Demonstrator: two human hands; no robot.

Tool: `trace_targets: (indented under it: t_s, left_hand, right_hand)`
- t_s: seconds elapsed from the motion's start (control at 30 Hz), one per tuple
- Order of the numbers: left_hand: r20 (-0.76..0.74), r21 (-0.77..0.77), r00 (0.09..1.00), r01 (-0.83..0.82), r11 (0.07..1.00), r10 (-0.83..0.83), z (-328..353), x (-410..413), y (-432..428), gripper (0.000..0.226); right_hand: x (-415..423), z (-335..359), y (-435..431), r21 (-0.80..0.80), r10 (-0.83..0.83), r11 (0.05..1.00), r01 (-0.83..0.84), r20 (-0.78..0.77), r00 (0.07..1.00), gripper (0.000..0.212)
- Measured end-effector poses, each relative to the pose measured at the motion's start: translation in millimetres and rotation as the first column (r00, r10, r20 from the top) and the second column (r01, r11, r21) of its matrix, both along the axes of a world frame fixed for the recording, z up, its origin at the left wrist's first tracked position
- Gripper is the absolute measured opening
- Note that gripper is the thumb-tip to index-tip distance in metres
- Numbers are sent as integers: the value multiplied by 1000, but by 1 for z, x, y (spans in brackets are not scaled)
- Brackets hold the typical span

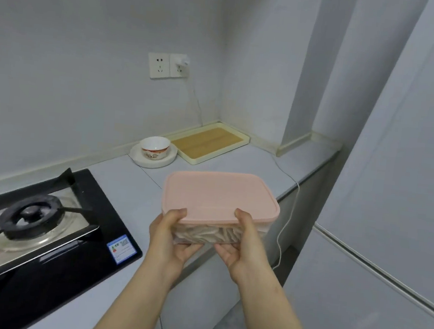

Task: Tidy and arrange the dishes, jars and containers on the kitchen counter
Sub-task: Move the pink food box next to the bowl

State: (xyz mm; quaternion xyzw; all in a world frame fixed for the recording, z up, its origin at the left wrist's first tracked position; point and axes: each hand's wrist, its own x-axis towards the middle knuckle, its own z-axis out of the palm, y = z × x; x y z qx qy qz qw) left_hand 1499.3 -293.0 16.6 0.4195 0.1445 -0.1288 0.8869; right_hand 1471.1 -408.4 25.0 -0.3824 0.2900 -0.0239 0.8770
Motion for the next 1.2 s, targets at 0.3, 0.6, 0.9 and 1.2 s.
trace_targets:
  t_s: [0.3, 0.6, 0.9, 1.2]
  left_hand:
    - [-56, 11, 998, -20, 1000, 20, -20, 113, -46, 12]
    - [-92, 26, 996, 8, 1000, -6, -31, 230, -87, 12]
    - [-135, 74, 987, -81, 994, 91, -57, 285, -112, 27]
    - [-181, 291, 975, -69, 954, 126, -77, 316, -127, 24]
  right_hand:
    - [115, -21, -49, 7, 37, 999, -37, -62, 997, 38]
    - [237, -38, -90, -29, 47, 998, -51, -113, 992, 39]
    - [309, -61, -118, -41, 160, 985, -167, -132, 978, 25]
    - [355, -71, -146, -49, 180, 980, -194, -204, 962, 22]
